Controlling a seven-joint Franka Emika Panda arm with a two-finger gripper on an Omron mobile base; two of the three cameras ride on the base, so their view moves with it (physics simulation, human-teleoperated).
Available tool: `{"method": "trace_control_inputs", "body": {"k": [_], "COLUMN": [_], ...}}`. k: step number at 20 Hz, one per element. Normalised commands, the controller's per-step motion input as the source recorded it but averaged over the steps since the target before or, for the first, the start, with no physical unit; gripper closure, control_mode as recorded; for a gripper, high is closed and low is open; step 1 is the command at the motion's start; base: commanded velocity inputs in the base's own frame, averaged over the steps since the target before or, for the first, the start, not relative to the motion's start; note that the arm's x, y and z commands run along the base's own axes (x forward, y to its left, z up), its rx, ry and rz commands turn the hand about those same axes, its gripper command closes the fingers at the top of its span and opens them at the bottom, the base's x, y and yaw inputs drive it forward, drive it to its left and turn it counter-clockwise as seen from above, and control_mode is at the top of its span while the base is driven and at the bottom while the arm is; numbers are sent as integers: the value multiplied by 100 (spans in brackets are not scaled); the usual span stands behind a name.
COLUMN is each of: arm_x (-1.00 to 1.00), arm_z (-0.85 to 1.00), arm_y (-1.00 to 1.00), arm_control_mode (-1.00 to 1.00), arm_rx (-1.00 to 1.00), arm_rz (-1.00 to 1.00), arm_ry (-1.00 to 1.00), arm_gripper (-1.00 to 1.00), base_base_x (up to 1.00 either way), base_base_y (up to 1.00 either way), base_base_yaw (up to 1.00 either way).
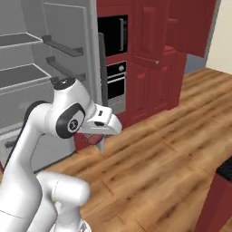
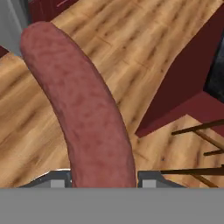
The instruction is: Move the hot dog bun to the plate on the dining table and place the condiment next to that plate. Then navigate to the fridge and take the sausage and place it on the plate as well.
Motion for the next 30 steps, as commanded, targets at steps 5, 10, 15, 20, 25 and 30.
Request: {"method": "trace_control_inputs", "body": {"k": [5, 10, 15, 20, 25, 30], "arm_x": [0, 0, 0, 0, 0, 0], "arm_z": [0, 0, 0, 0, 0, 0], "arm_y": [0, 0, 0, 0, 0, 0], "arm_control_mode": [100, 100, 100, 100, 100, 100], "arm_rx": [0, 0, 0, 0, 0, 0], "arm_rz": [0, 0, 0, 0, 0, 0], "arm_ry": [0, 0, 0, 0, 0, 0], "arm_gripper": [100, 100, 100, 100, 100, 100], "base_base_x": [-69, -21, -18, 0, 9, 49], "base_base_y": [-54, -99, -100, -100, -100, -100], "base_base_yaw": [-56, -44, -34, -23, -8, 0]}}
